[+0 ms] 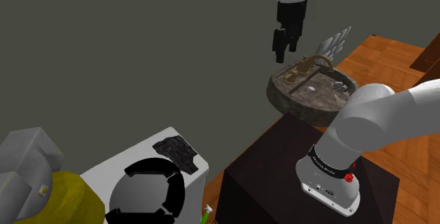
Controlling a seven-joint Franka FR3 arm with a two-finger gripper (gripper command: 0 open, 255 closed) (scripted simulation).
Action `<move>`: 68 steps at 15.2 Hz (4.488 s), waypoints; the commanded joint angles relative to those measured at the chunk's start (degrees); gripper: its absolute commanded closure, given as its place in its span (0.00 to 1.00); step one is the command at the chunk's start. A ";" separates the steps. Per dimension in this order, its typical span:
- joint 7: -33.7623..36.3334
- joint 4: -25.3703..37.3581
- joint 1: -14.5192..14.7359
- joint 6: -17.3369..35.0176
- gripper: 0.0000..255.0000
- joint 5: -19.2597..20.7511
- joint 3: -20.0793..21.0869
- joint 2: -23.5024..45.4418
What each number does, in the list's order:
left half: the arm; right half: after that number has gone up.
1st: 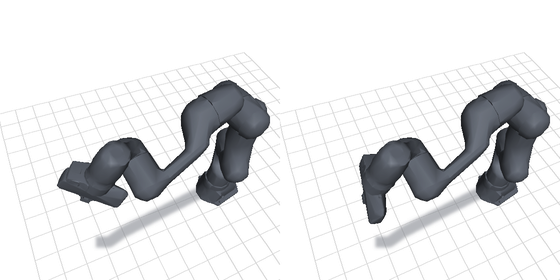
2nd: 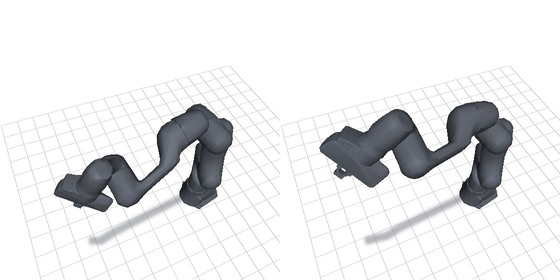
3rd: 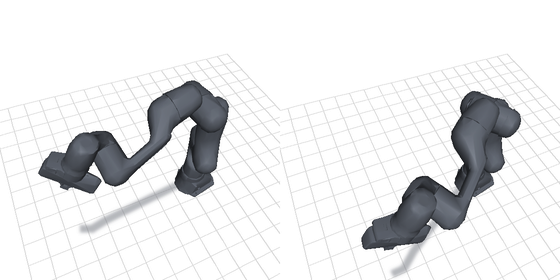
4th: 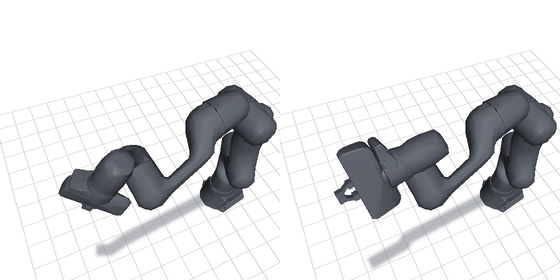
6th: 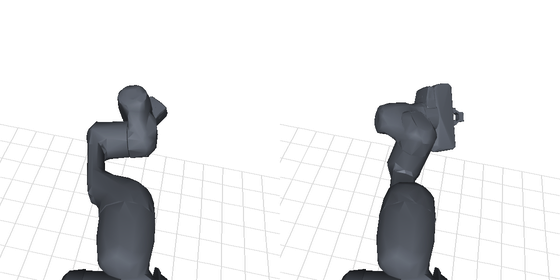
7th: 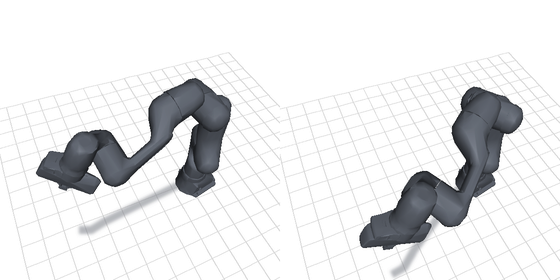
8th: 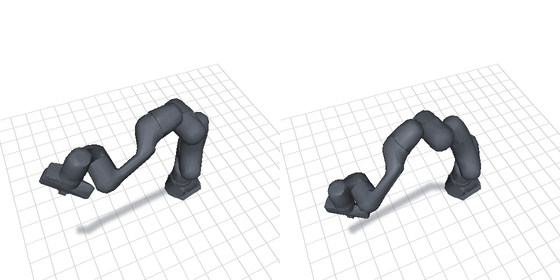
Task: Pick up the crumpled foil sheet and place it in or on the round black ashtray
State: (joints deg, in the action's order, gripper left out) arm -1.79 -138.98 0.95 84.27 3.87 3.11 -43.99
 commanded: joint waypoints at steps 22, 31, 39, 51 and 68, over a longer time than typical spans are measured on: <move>31.55 -9.20 5.11 32.08 0.00 -21.32 20.43 21.95; 45.84 -2.16 5.61 47.85 0.00 -20.32 27.37 42.72; 57.40 6.03 9.09 56.81 0.00 -13.66 27.02 58.85; 58.91 5.43 10.89 61.82 0.00 -11.55 25.89 63.38; 58.22 5.42 9.85 58.24 1.00 -13.46 27.14 59.56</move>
State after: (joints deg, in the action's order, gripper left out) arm 56.54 -133.60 10.97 143.17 -9.27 30.05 16.21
